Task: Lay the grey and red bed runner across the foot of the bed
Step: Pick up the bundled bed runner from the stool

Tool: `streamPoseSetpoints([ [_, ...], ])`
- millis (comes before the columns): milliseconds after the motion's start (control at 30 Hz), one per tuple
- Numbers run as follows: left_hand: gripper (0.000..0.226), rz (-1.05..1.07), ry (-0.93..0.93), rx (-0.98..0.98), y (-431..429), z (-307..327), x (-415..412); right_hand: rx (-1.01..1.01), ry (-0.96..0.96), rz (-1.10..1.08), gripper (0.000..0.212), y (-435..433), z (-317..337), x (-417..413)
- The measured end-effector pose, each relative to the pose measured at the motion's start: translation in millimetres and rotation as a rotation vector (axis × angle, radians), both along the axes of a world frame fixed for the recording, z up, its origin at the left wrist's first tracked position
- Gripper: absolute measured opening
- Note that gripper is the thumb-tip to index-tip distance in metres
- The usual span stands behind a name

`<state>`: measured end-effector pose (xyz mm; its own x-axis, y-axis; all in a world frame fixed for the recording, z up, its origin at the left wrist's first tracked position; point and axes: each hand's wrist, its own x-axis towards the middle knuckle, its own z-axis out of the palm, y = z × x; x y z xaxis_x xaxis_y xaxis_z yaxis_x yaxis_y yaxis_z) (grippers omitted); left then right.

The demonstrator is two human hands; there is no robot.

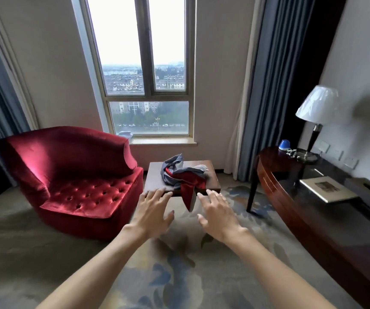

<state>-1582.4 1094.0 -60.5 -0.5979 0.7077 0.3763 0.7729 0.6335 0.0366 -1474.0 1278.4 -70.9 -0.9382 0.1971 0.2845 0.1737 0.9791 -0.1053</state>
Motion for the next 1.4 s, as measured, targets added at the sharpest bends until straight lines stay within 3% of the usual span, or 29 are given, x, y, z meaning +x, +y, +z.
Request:
streamPoseSetpoints([
  [267,0.058,0.076,-0.04,-0.008,55.4,-10.9,-145.7,0.02,-0.05,0.058,0.067,58.7,-18.7,-147.7],
  [633,0.057,0.027,-0.075,0.032,156.5,-21.6,-362.3,0.046,-0.051,0.023,0.064,149.8,-17.1,-346.0],
  [933,0.055,-0.033,-0.068,0.038,268.4,-31.3,-489.1,0.013,-0.108,-0.011,0.062,251.1,-38.1,-460.1],
  [1400,0.06,0.094,-0.126,-0.057,410.1,-54.6,-667.8,-0.026,-0.16,0.11,0.06,399.0,-66.5,-661.2],
])
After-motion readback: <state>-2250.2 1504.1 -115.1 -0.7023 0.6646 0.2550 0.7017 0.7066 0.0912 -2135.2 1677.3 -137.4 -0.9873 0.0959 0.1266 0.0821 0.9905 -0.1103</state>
